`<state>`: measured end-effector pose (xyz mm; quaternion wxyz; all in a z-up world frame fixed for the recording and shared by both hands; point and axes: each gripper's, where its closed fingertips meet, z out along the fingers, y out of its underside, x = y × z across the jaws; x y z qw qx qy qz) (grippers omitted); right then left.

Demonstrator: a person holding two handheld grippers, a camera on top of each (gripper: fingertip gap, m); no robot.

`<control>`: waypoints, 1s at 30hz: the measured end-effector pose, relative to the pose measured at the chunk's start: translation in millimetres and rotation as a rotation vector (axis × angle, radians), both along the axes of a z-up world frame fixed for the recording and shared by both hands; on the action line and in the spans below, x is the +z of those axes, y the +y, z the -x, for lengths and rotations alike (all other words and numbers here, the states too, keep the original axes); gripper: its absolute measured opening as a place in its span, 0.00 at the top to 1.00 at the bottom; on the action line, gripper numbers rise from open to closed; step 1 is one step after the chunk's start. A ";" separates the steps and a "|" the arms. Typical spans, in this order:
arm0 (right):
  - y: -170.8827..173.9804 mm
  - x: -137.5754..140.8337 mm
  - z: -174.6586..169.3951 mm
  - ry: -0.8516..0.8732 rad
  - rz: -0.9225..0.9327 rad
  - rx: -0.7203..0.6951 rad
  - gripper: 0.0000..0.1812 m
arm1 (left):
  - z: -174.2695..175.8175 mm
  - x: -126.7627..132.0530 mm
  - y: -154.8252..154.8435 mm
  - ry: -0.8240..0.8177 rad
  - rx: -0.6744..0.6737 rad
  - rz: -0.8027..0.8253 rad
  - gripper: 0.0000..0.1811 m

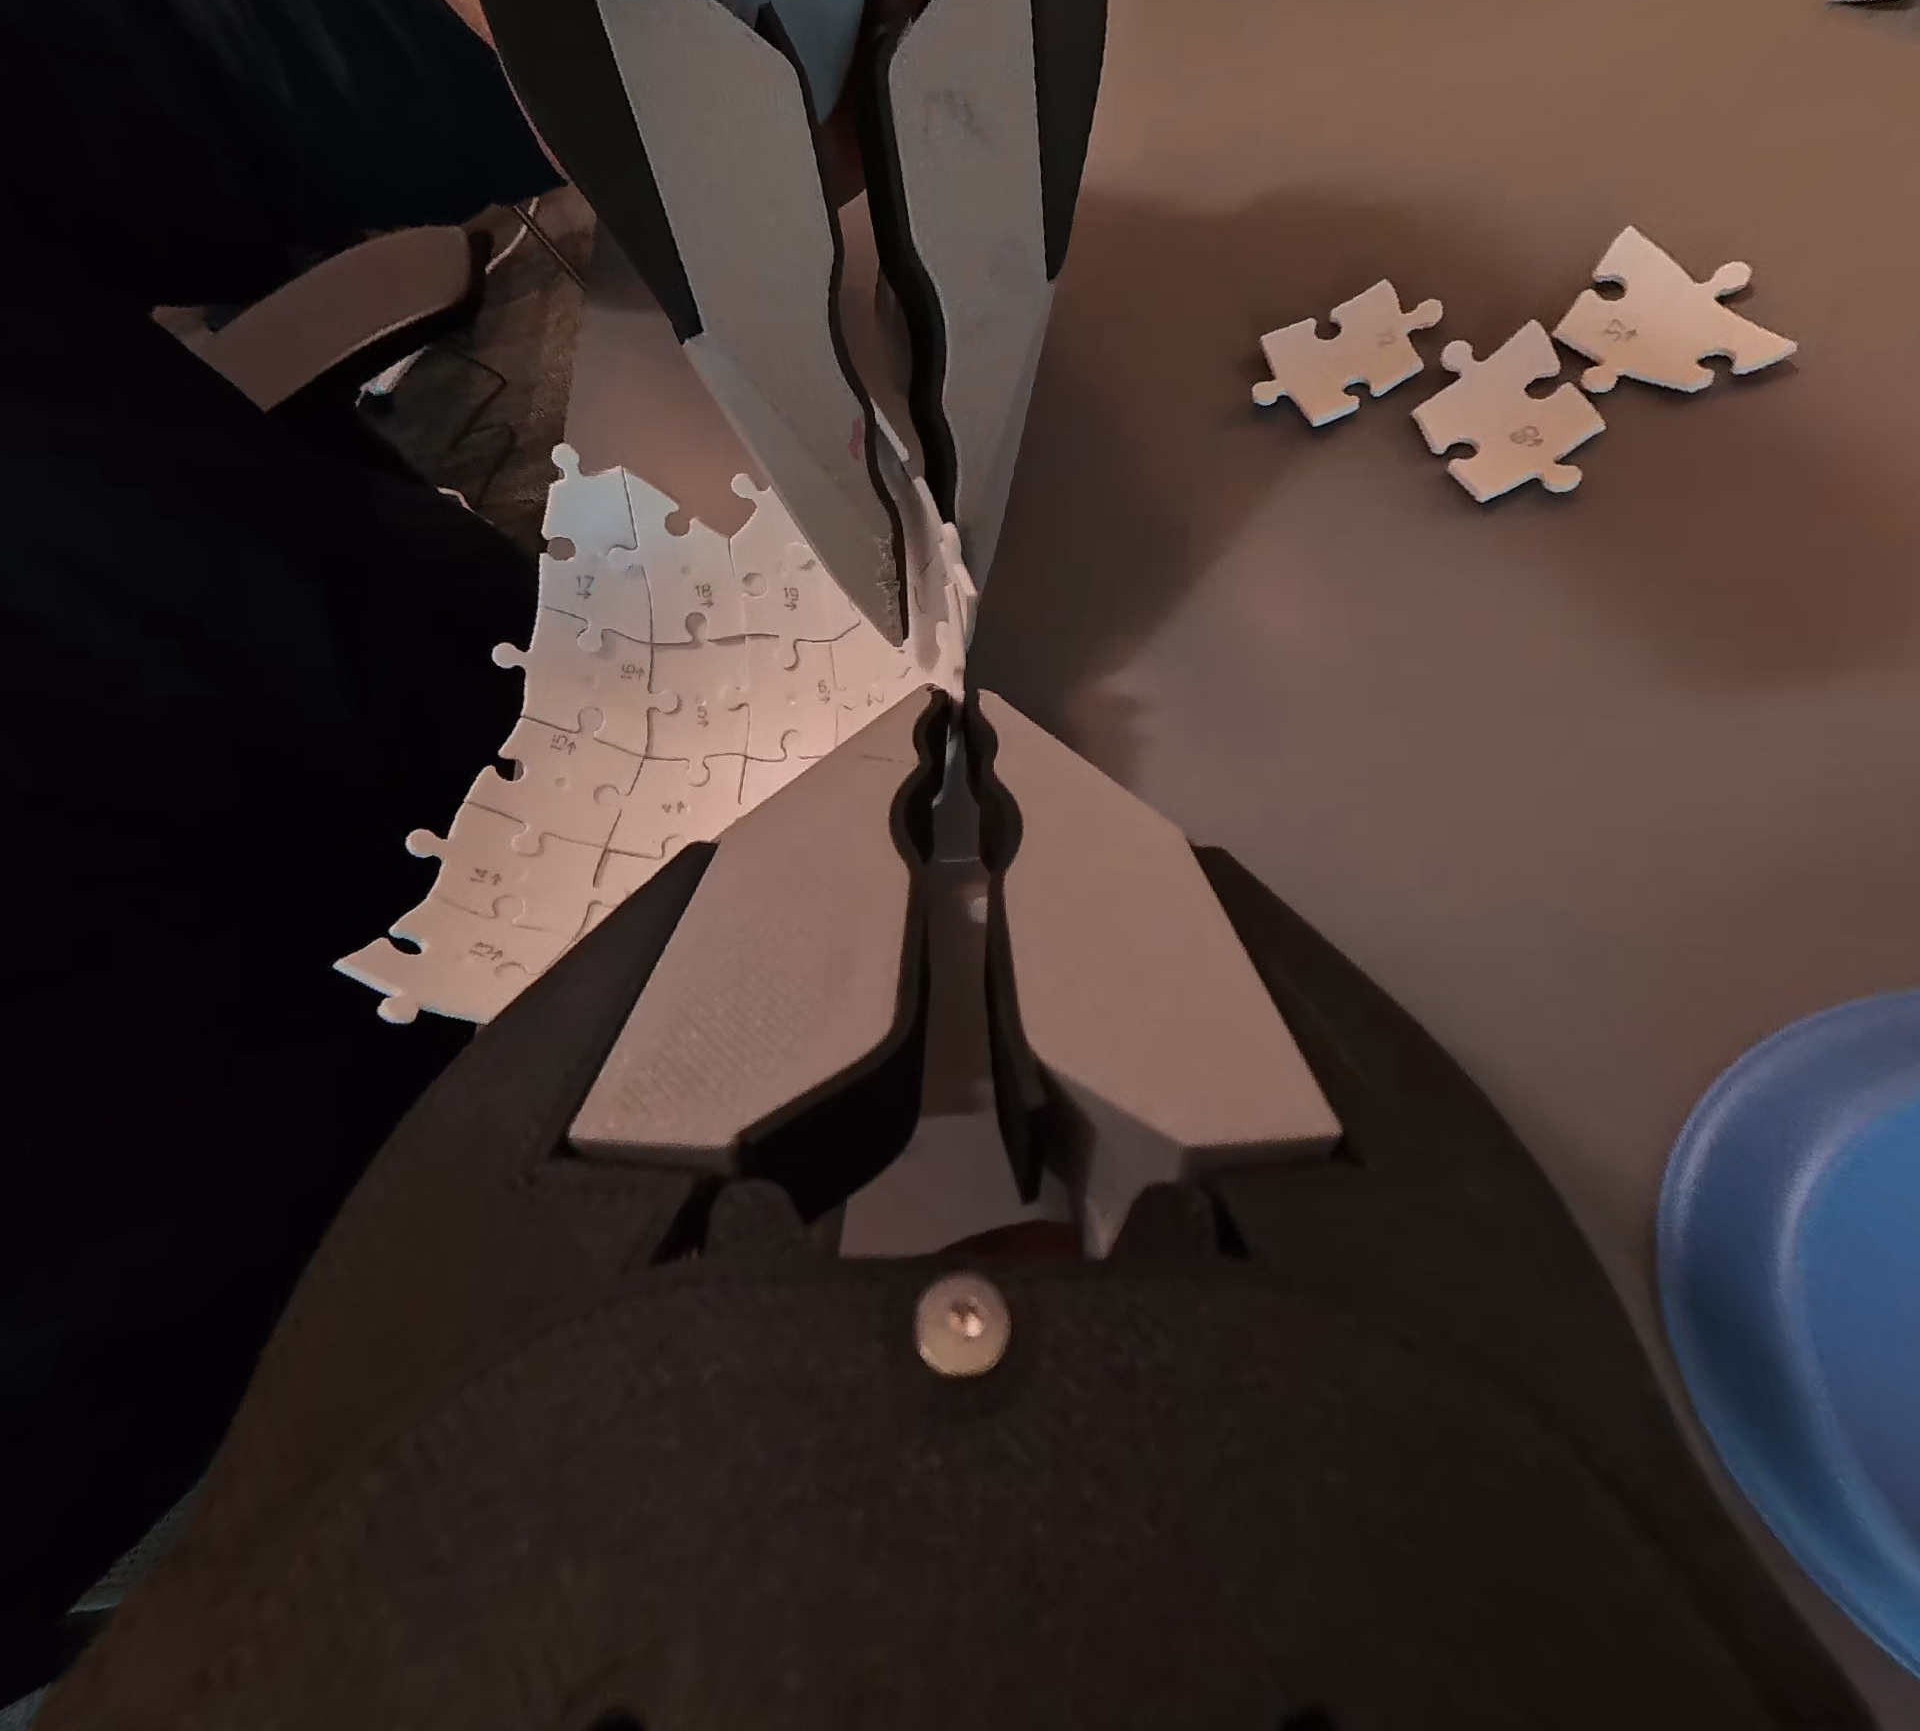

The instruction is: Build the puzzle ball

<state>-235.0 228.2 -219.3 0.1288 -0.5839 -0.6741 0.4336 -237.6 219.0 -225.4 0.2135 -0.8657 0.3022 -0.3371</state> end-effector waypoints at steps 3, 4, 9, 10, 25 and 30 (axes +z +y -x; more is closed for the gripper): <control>-1.2 -0.9 -1.0 -0.013 -0.028 0.005 1.00 | -1.1 -0.3 -0.2 -0.007 0.001 0.005 0.95; -1.1 -1.3 -1.4 -0.017 -0.039 0.005 1.00 | -1.7 0.0 0.1 -0.009 0.000 0.006 0.95; -1.2 -1.1 -2.8 -0.026 -0.050 0.004 1.00 | -4.6 4.0 1.4 -0.020 -0.005 -0.004 0.94; -1.1 -1.0 -3.2 -0.027 -0.048 0.002 1.00 | -4.7 4.5 1.9 -0.020 -0.005 -0.006 0.94; 0.6 0.1 -3.9 -0.024 -0.006 -0.030 1.00 | -5.5 7.5 6.8 -0.075 0.042 -0.038 0.96; 1.0 -1.6 -4.8 -0.035 0.006 -0.039 1.00 | -5.7 5.1 7.2 -0.062 0.047 -0.047 0.97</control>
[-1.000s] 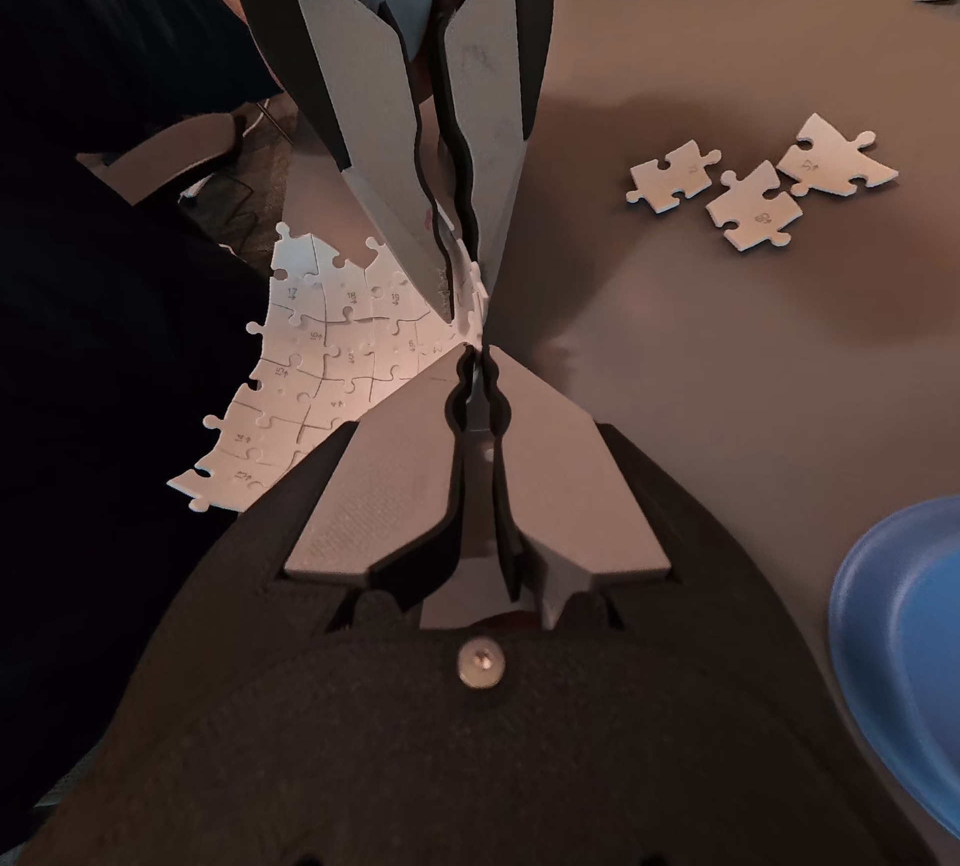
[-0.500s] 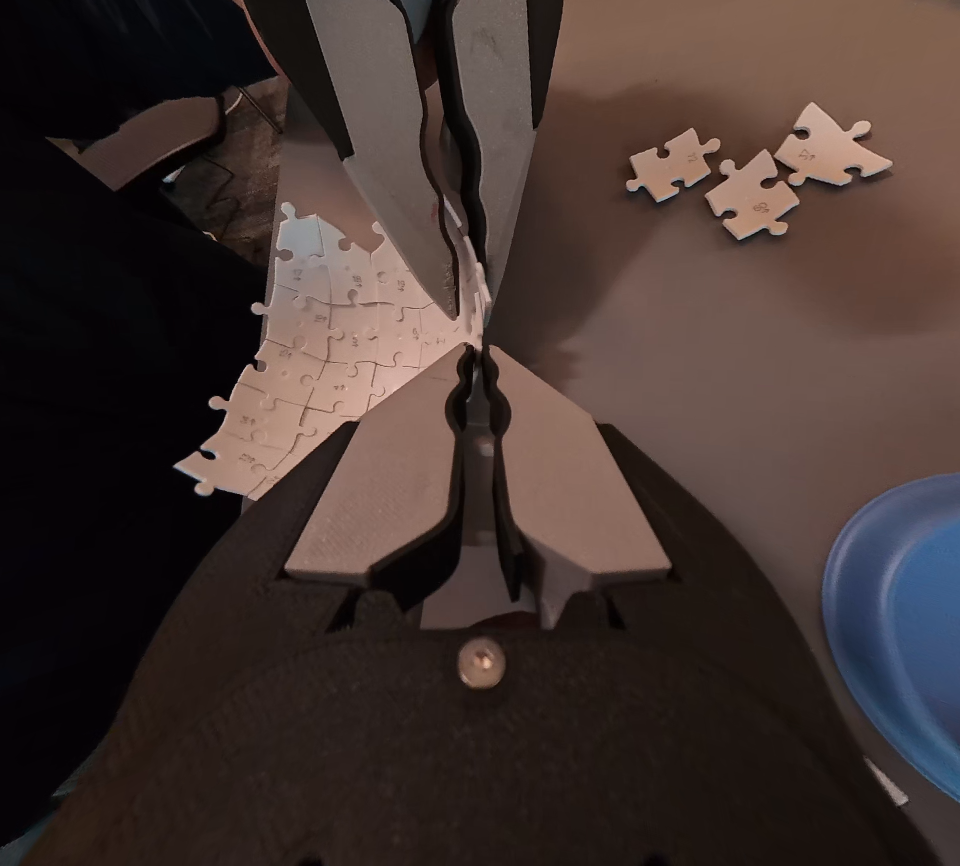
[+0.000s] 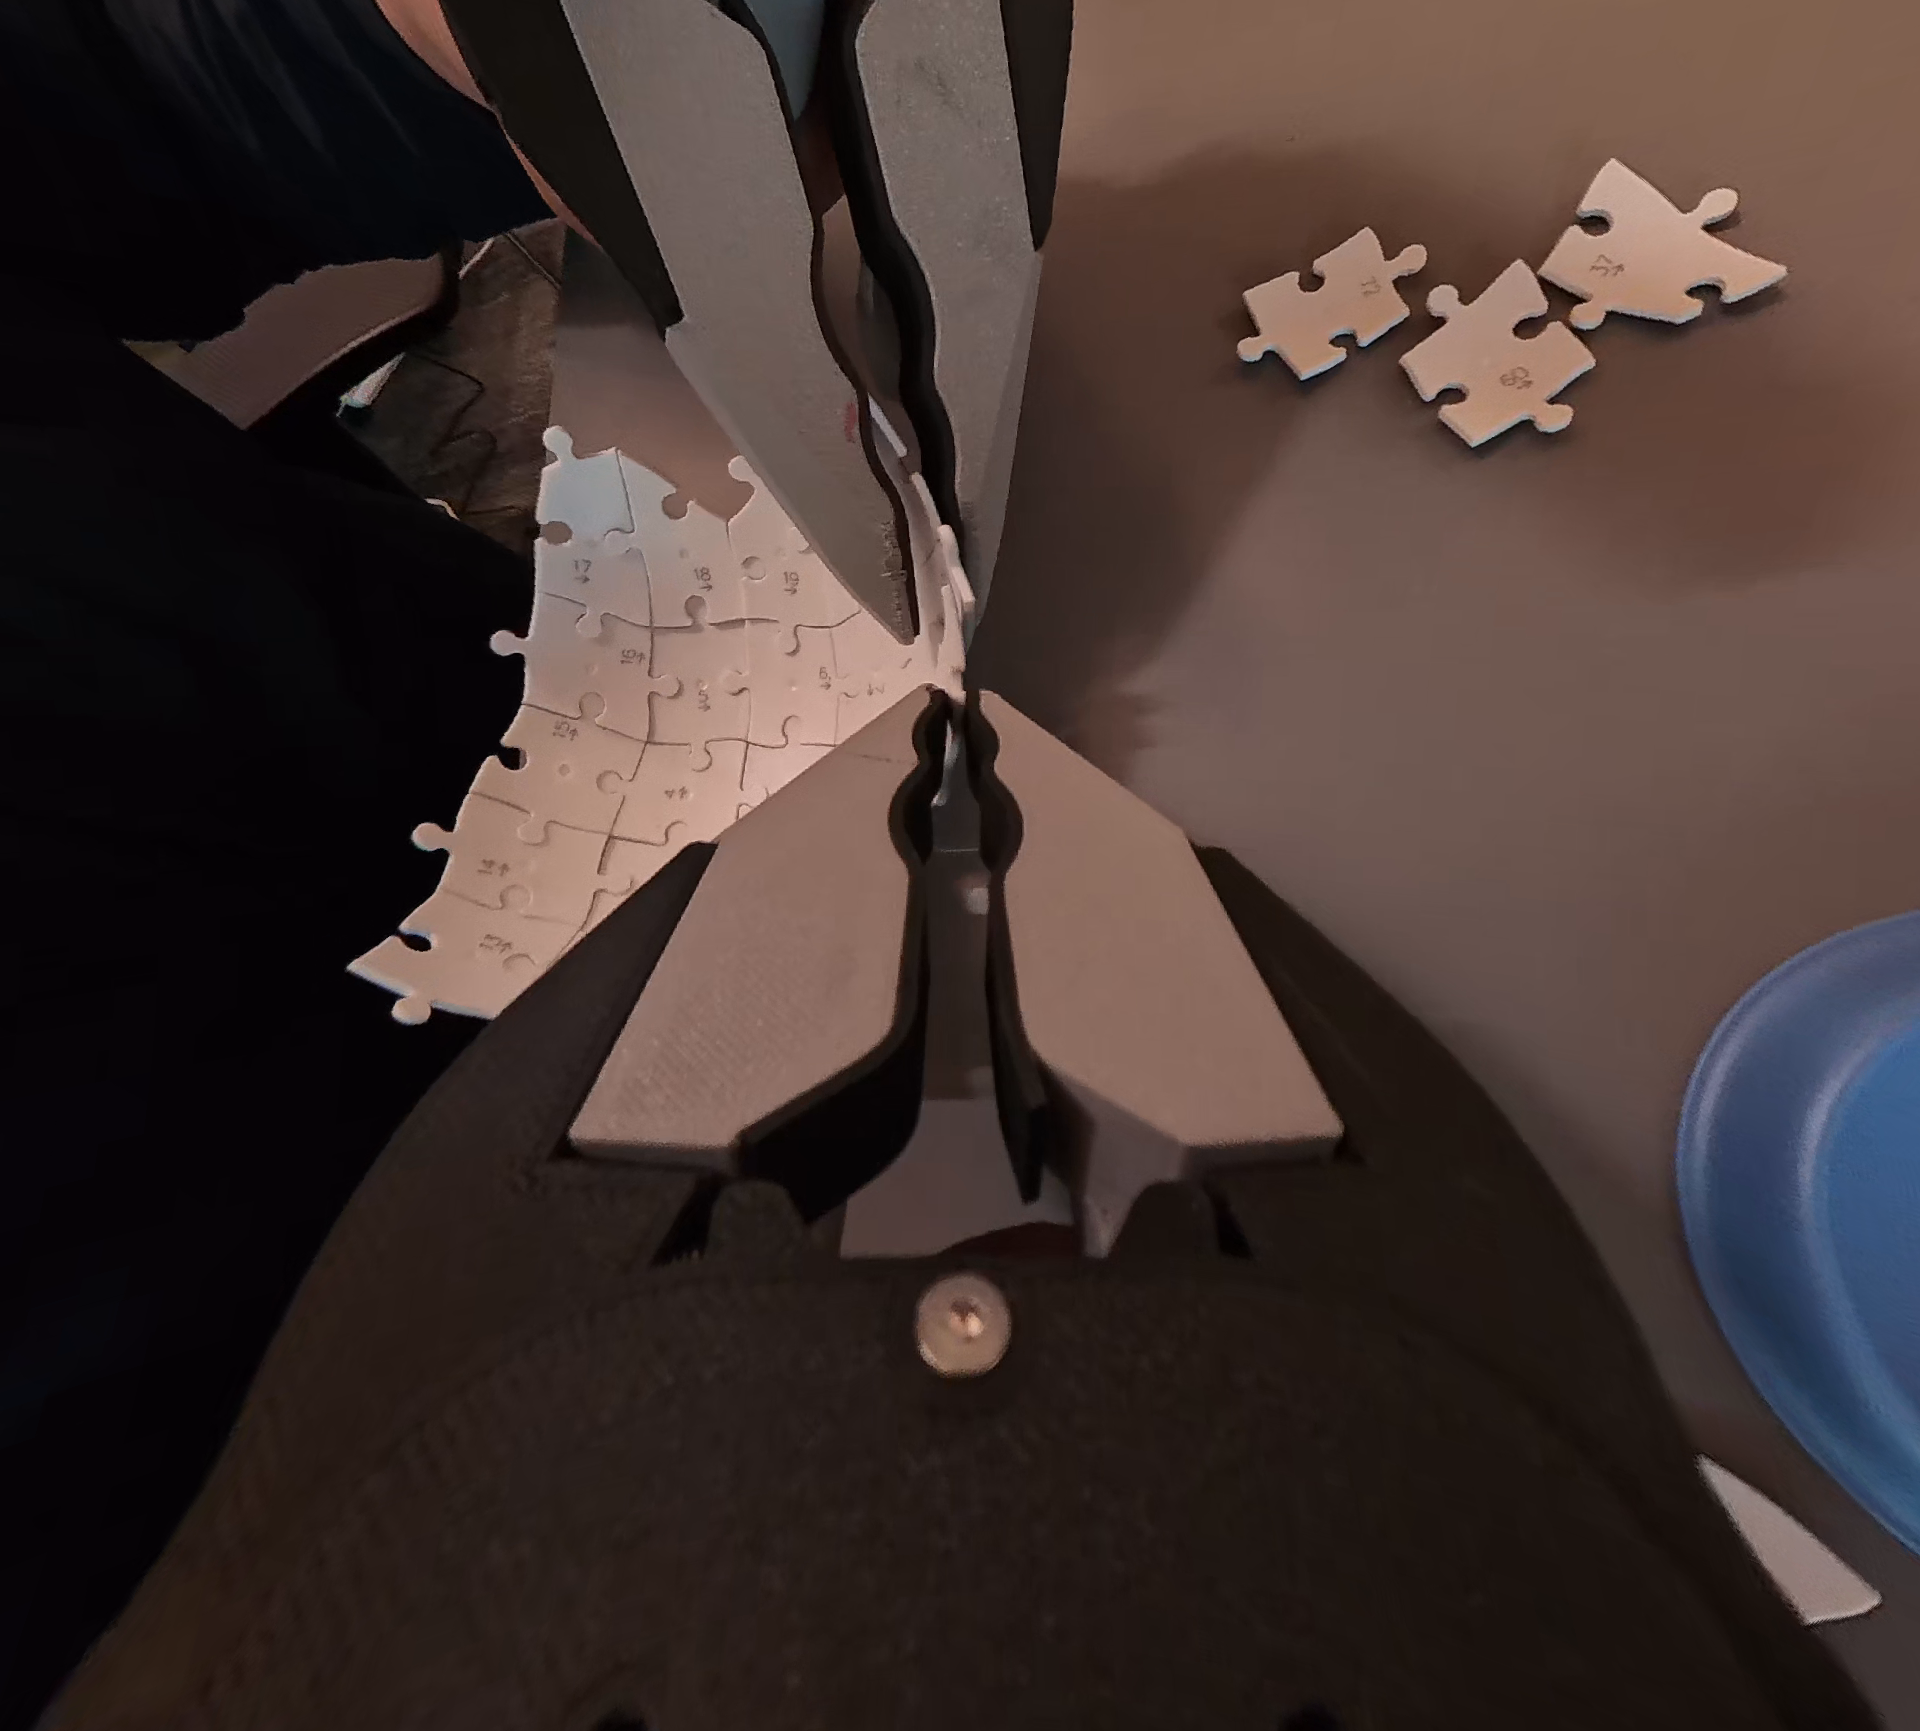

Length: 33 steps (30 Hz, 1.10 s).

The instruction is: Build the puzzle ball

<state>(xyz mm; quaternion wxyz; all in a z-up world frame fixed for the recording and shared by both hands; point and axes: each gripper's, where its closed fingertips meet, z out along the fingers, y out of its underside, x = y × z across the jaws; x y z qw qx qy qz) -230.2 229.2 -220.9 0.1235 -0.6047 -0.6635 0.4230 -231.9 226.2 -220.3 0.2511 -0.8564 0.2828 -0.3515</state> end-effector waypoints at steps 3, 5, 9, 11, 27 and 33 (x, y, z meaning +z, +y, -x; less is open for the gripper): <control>0.6 0.5 -0.9 0.002 0.006 -0.008 1.00 | -0.1 0.0 0.5 0.000 0.003 -0.002 0.98; 1.3 1.5 -1.3 0.005 0.007 -0.014 1.00 | -0.1 1.0 1.5 -0.006 0.009 -0.004 0.97; 1.6 1.9 -1.9 0.006 0.009 -0.019 1.00 | -0.9 1.2 3.4 -0.020 0.020 -0.009 0.98; 1.4 1.9 -2.1 0.005 0.010 -0.021 1.00 | -1.1 0.9 4.3 -0.022 0.024 -0.016 0.98; 2.3 3.3 -4.5 0.000 -0.006 -0.042 1.00 | -3.2 1.1 5.2 -0.006 0.028 -0.017 0.98; 3.4 3.9 -5.6 -0.003 0.002 -0.056 1.00 | -3.9 1.9 6.5 -0.009 0.035 -0.033 0.98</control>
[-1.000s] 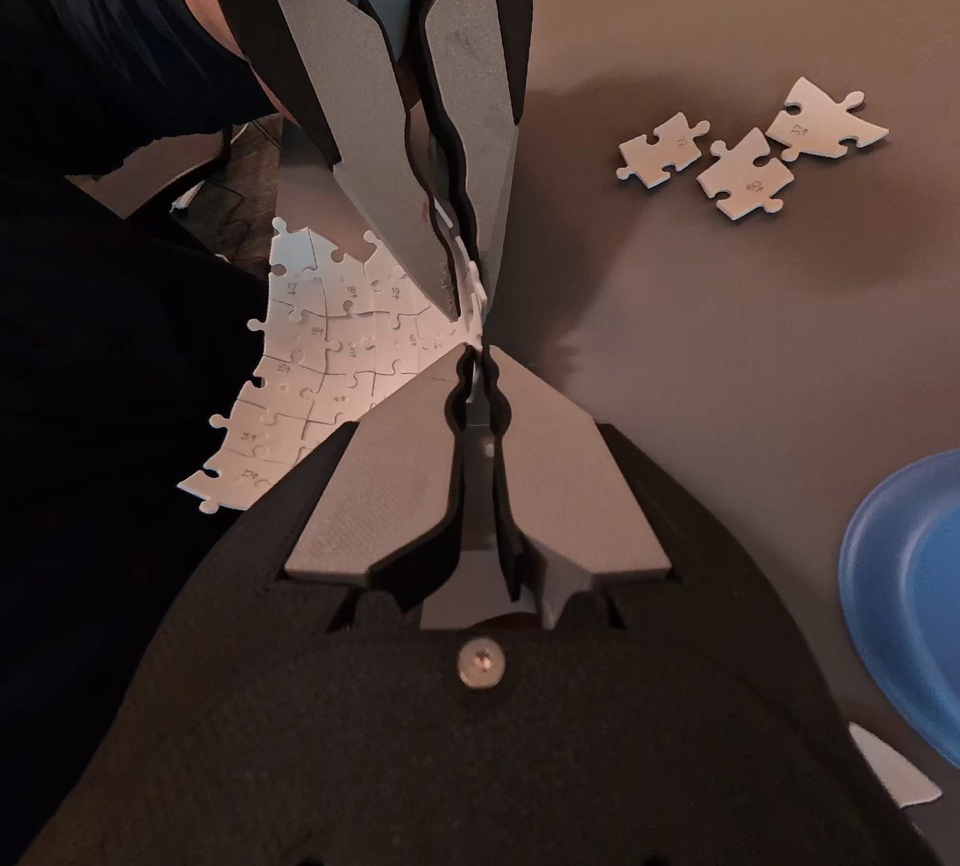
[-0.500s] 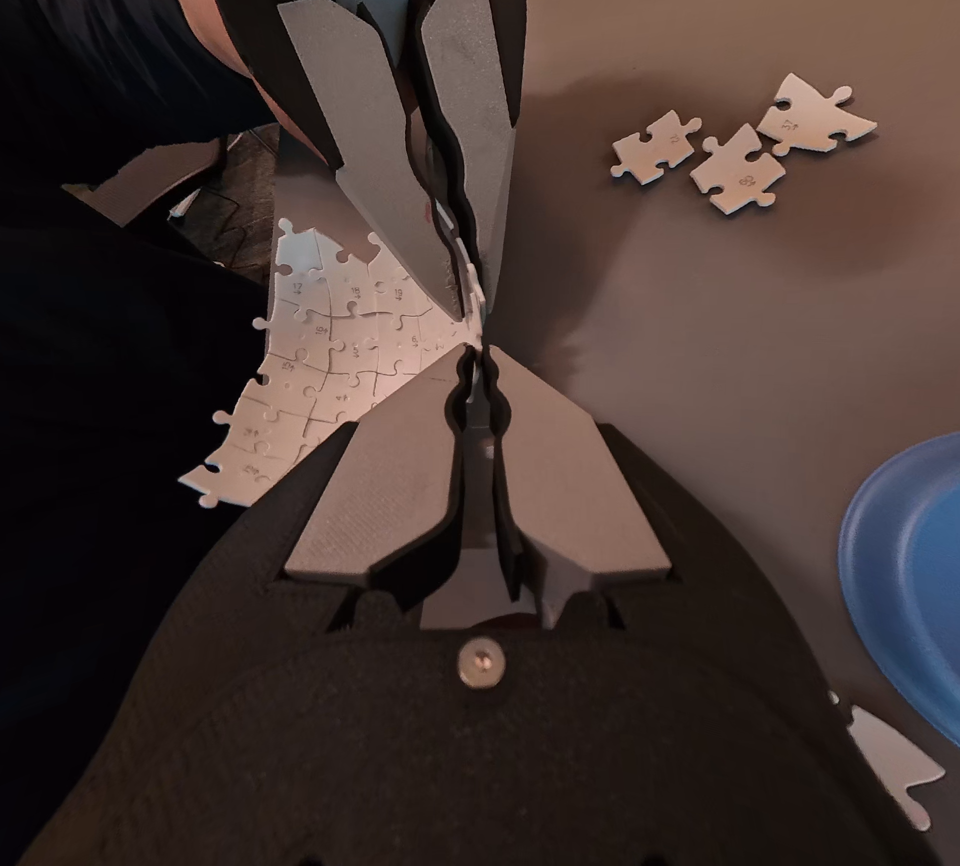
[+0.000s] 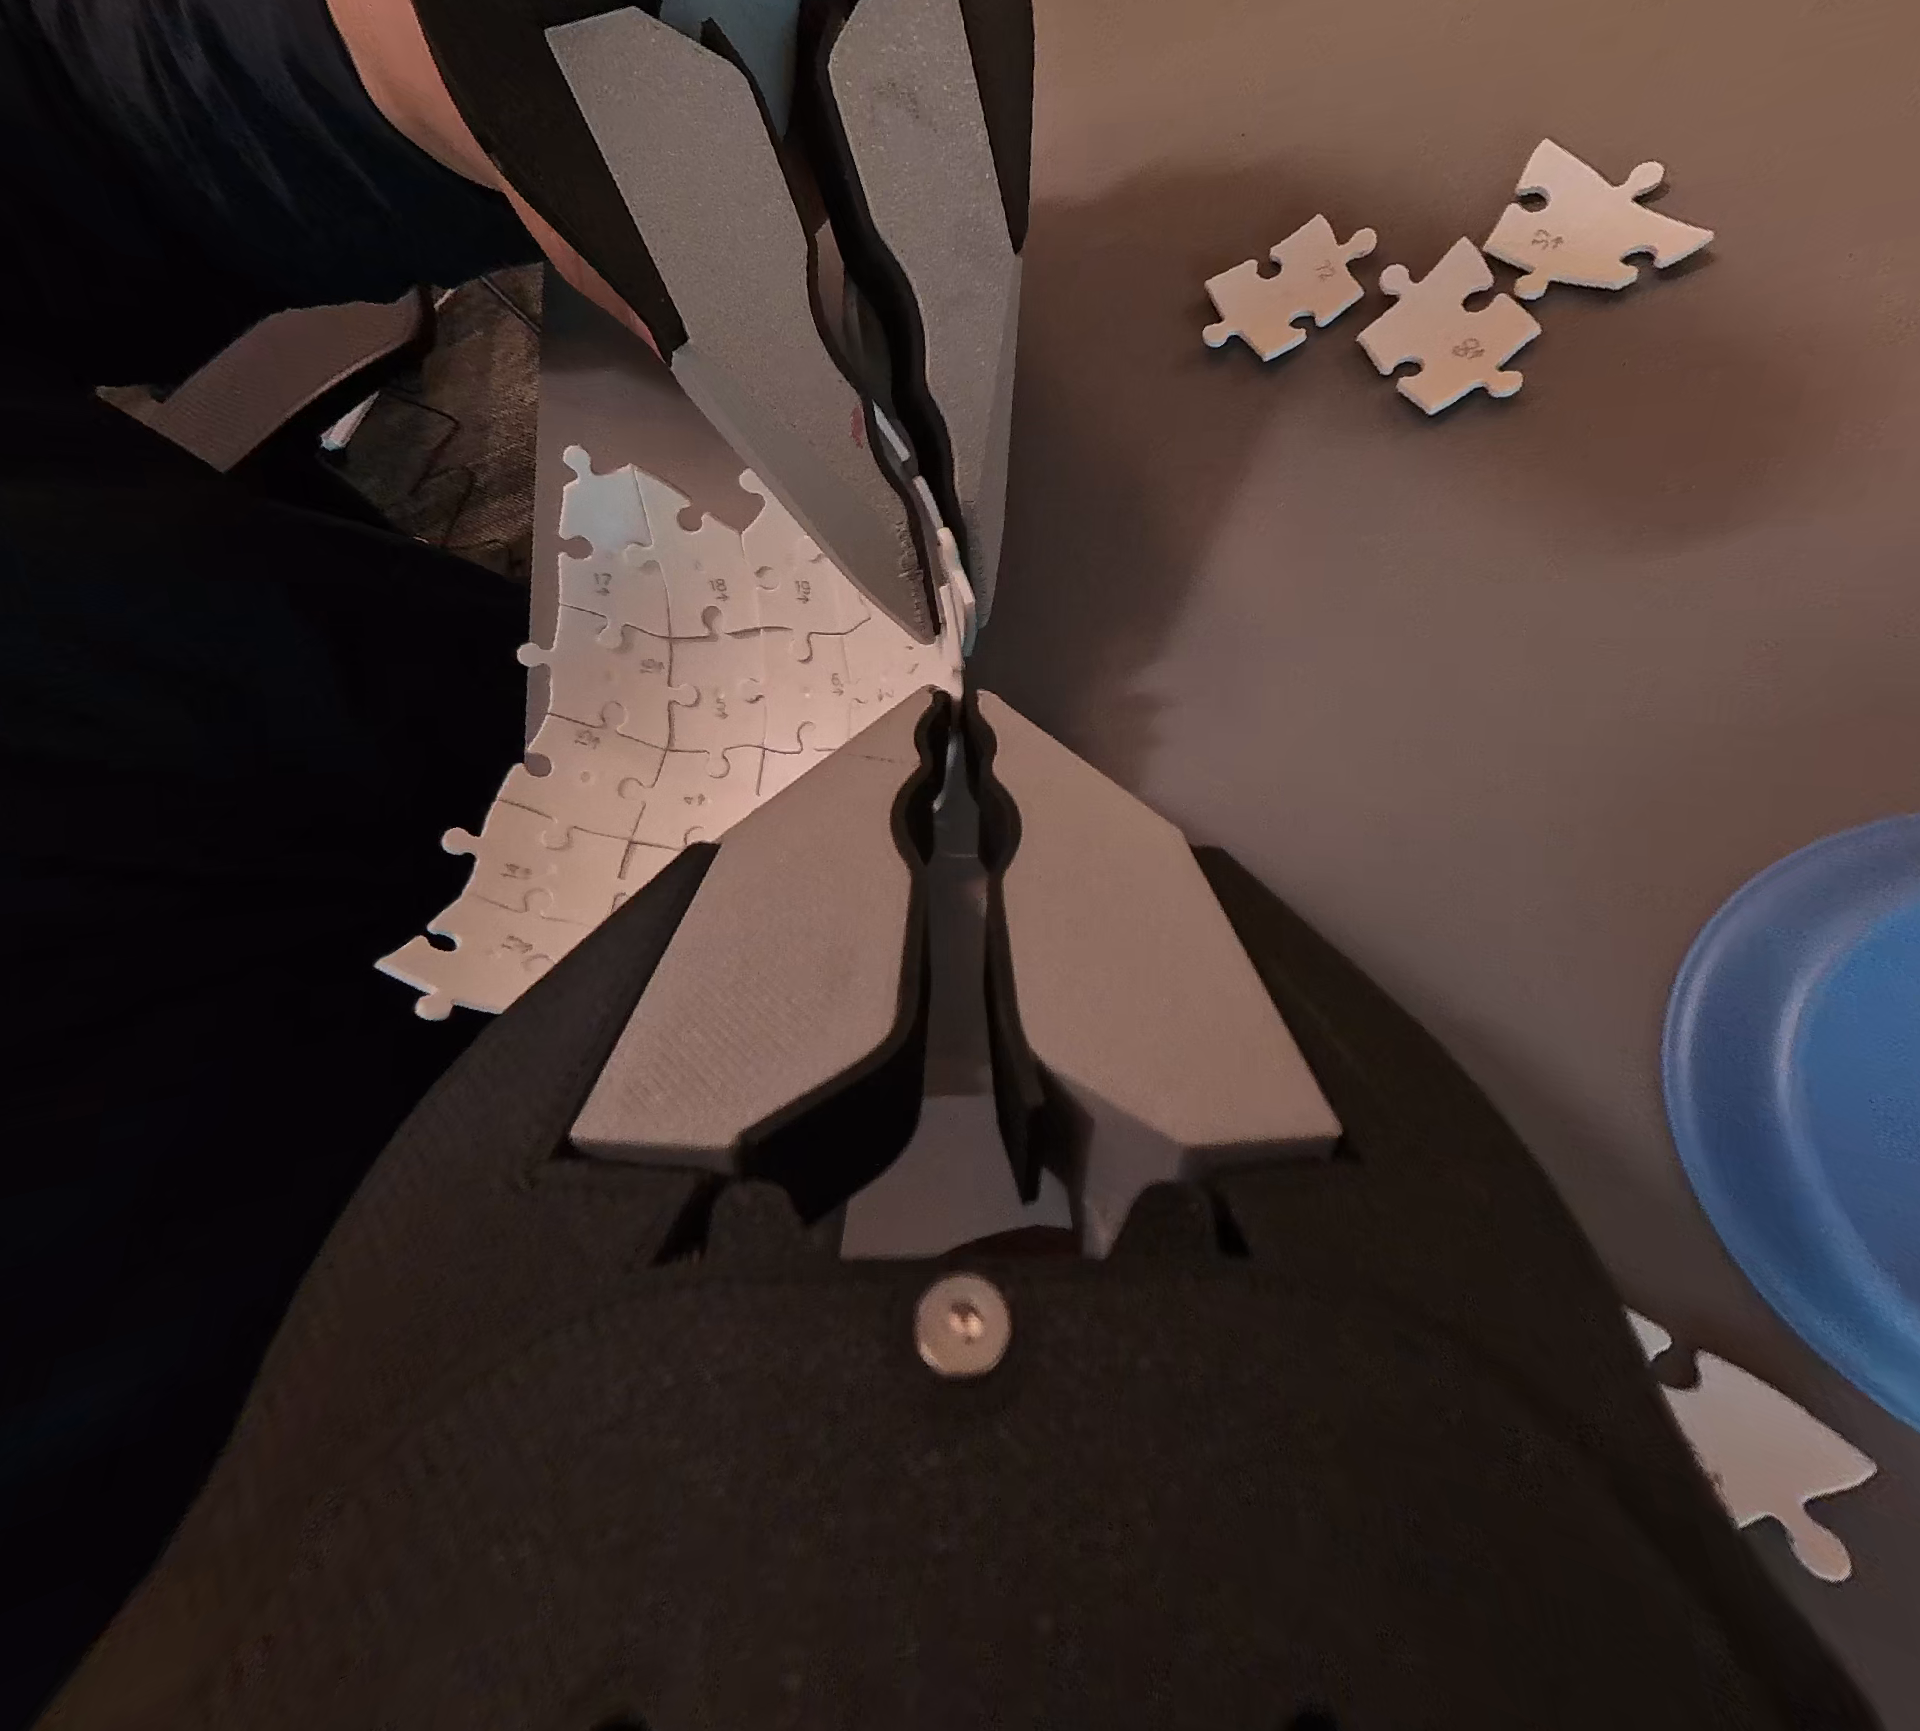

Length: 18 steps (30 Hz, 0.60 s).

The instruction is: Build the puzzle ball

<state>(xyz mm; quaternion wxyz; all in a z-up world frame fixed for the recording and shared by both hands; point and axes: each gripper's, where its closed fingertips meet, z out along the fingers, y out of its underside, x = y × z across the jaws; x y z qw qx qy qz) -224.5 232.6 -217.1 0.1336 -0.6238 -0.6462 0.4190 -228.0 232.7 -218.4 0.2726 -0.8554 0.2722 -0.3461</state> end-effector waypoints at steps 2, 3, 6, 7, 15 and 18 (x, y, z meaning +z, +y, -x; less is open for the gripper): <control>0.3 0.5 -0.3 0.000 0.000 -0.005 1.00 | -0.4 0.4 0.2 -0.001 -0.002 -0.002 0.98; 0.5 0.5 -0.4 0.000 0.000 -0.008 1.00 | -0.5 0.5 0.4 0.000 -0.002 -0.003 0.98; 1.0 0.9 -0.3 0.003 0.002 -0.012 1.00 | -0.5 0.6 0.9 0.008 -0.003 -0.014 0.99; 1.0 0.9 -0.3 0.004 0.001 -0.010 1.00 | -0.6 0.6 0.9 0.011 -0.003 -0.017 0.99; -0.5 0.3 1.7 0.023 0.031 0.014 1.00 | -4.7 1.4 0.0 0.015 -0.014 -0.031 0.99; -2.1 0.3 2.2 0.029 0.023 0.025 1.00 | -4.1 0.9 -0.9 0.009 -0.014 -0.024 0.99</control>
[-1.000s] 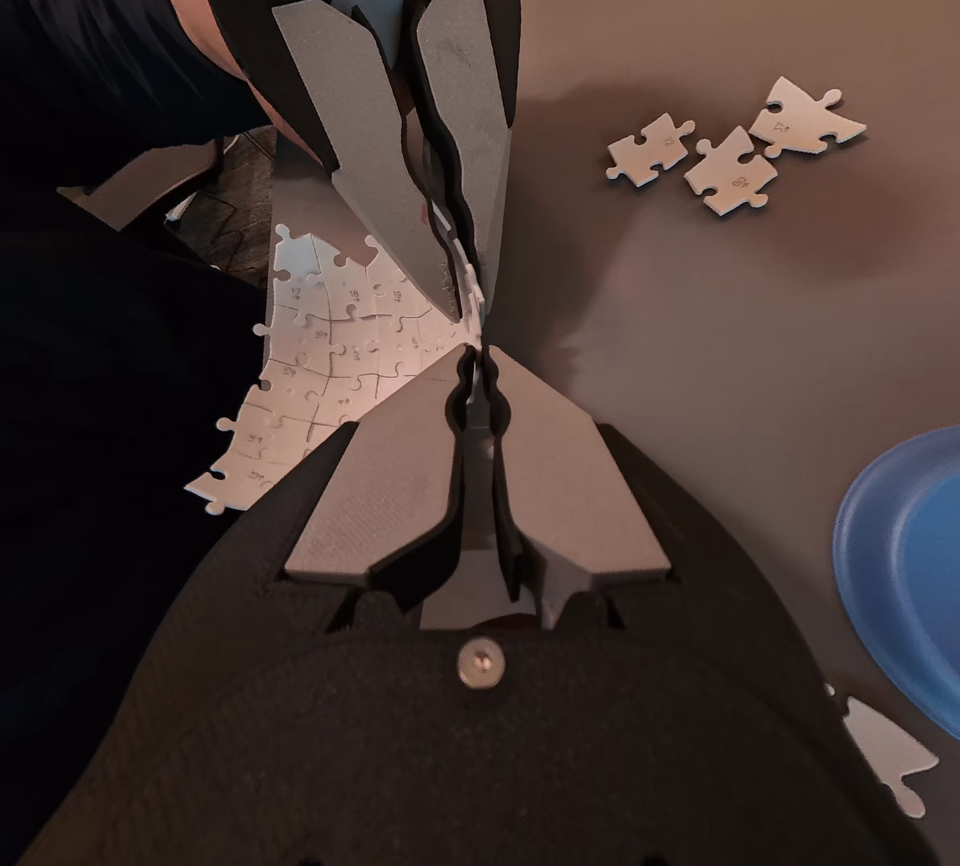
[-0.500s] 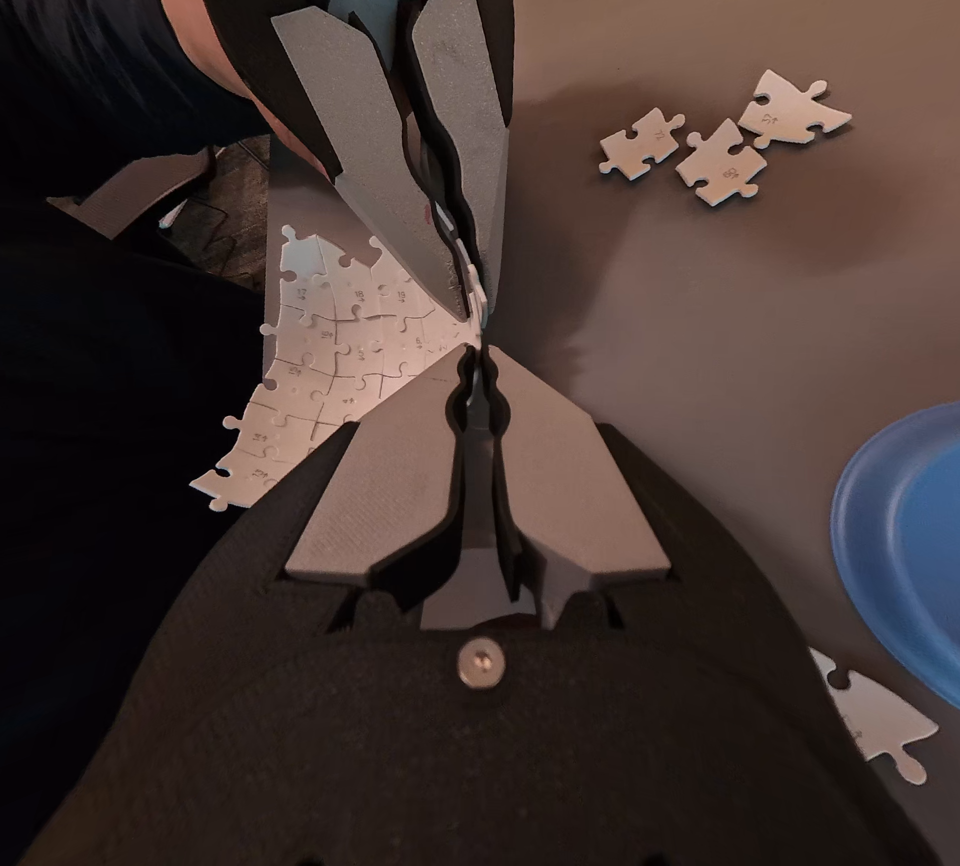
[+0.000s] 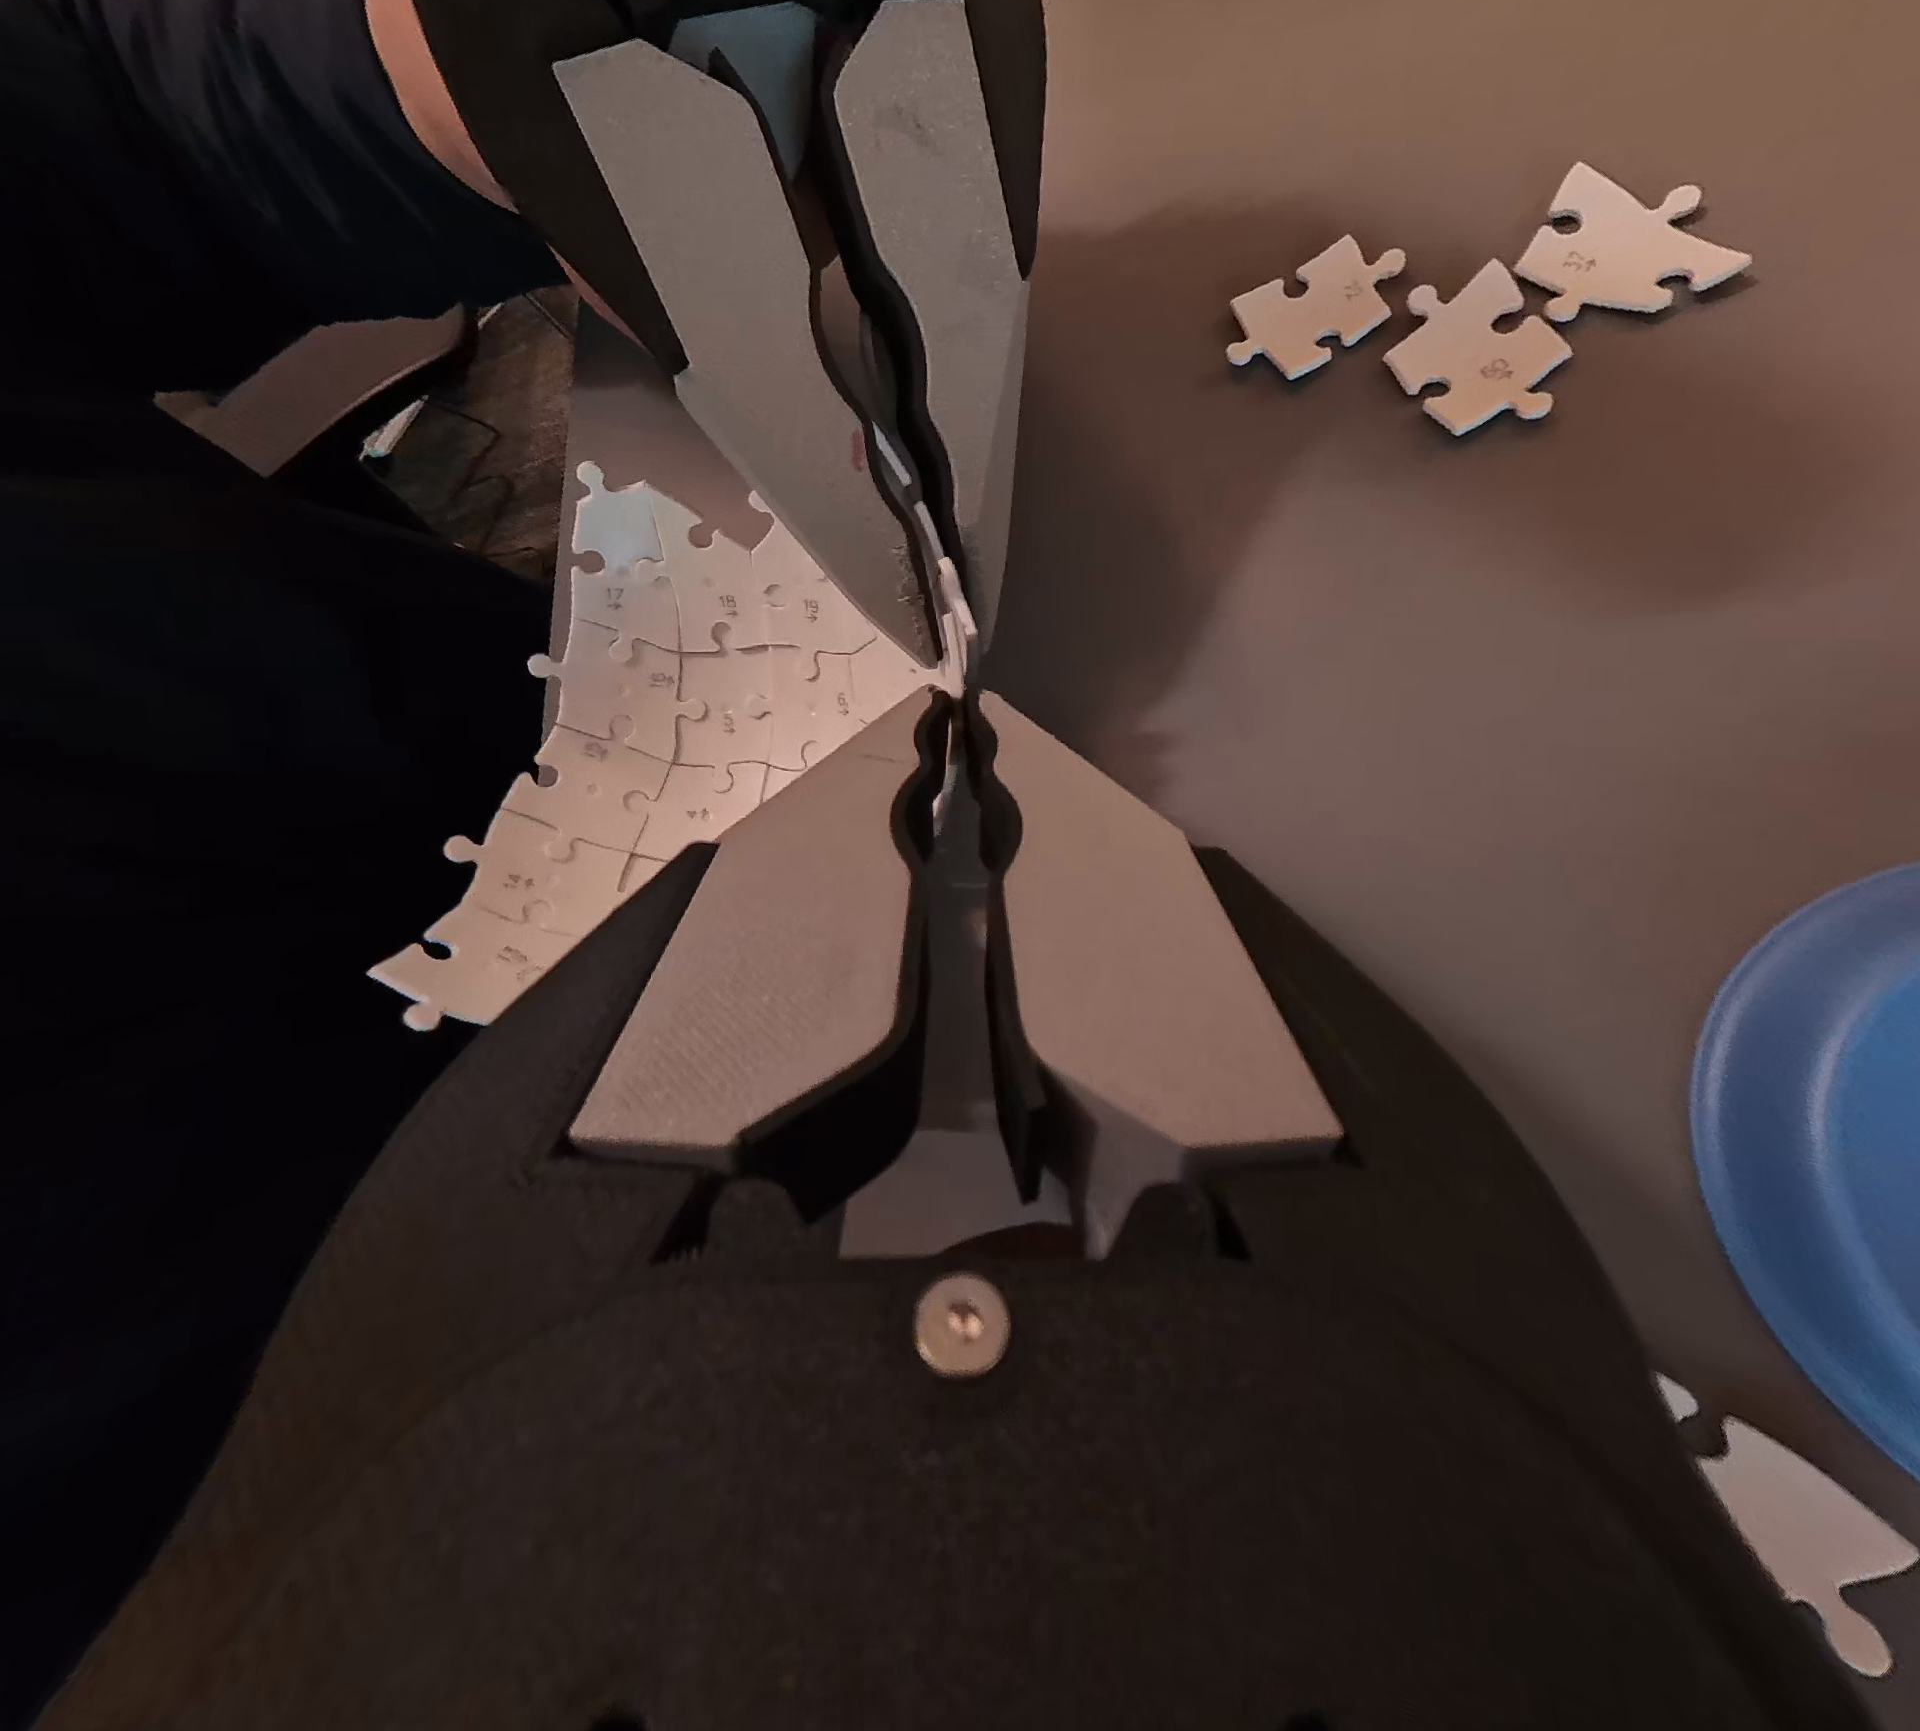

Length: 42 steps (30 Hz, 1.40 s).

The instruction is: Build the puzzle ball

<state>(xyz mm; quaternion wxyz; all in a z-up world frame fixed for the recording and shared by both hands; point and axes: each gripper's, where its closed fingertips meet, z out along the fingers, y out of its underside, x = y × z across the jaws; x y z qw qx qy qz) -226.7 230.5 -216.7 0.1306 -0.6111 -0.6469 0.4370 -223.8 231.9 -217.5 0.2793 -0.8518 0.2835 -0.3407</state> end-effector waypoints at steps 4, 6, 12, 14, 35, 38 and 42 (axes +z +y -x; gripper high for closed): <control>-1.4 -0.7 0.4 -0.004 0.017 -0.002 1.00 | 0.4 -0.8 -1.1 -0.002 0.003 0.005 0.99; -1.4 -1.1 0.2 -0.007 0.022 -0.004 1.00 | -0.1 -0.7 -2.1 -0.006 -0.002 0.011 0.97; -0.9 -3.5 0.3 -0.015 0.008 -0.005 1.00 | 8.6 2.4 -6.2 0.048 -0.040 0.053 0.84; -1.0 -3.8 0.5 -0.016 0.006 -0.004 1.00 | 15.3 8.7 -4.2 0.074 -0.046 0.046 0.83; -2.0 -3.5 -1.1 -0.021 -0.008 0.004 1.00 | 2.0 -1.5 -2.8 0.241 -0.295 0.251 1.00; -3.8 -3.1 -1.2 -0.023 -0.005 0.008 1.00 | 3.2 -1.9 -6.3 0.236 -0.279 0.252 1.00; -5.9 -2.2 -1.2 -0.025 0.001 0.012 1.00 | 5.2 -1.2 -10.2 0.226 -0.248 0.244 0.99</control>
